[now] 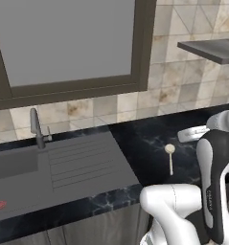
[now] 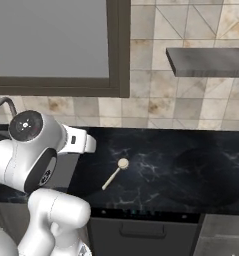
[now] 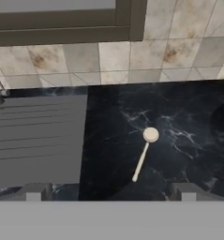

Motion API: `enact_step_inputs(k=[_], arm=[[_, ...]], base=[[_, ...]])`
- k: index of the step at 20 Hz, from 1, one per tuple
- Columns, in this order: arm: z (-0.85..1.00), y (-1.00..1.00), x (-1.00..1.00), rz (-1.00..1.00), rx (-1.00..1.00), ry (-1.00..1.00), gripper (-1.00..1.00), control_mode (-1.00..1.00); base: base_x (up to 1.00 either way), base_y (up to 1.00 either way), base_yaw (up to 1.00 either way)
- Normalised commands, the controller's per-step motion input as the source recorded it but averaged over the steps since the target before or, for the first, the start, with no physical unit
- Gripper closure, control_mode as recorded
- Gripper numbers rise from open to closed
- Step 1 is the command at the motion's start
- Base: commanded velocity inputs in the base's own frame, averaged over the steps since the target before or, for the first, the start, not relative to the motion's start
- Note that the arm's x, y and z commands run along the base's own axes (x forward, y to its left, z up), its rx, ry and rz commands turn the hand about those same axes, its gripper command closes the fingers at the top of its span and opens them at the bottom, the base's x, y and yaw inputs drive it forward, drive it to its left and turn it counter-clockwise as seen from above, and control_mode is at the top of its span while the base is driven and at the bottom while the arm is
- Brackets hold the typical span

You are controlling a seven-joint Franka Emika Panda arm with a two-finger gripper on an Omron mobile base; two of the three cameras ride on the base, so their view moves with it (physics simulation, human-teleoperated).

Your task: Grab the spray bottle from the cabinet, then place it next to the cutting board for sanitizing. Then grab the dish brush from the countertop next to the sink and place it next to the cutting board.

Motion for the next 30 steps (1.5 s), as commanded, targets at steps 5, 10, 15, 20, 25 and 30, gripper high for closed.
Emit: enact_step_inputs(k=[5, 10, 15, 20, 25, 30], arm=[[-0.53, -0.06, 0.37, 0.00, -0.01, 0.29, -1.00, -1.00], [-0.97, 0.00, 0.38, -0.15, -0.07, 0.44, -1.00, -1.00], [-0.74, -0.04, 0.53, -0.23, -0.01, 0.25, -1.00, -1.00], [-0.45, -0.26, 0.58, -0.23, -0.01, 0.10, -1.00, -1.00], [-0.33, -0.35, 0.62, -0.02, 0.00, 0.04, -1.00, -1.00], [-0.30, -0.12, 0.42, 0.00, 0.00, 0.01, -1.00, -1.00]], base=[[0.25, -0.13, 0.00], [0.00, 0.00, 0.00], [0.00, 0.00, 0.00], [0.00, 0.00, 0.00], [0.00, 0.00, 0.00], [0.00, 0.00, 0.00]])
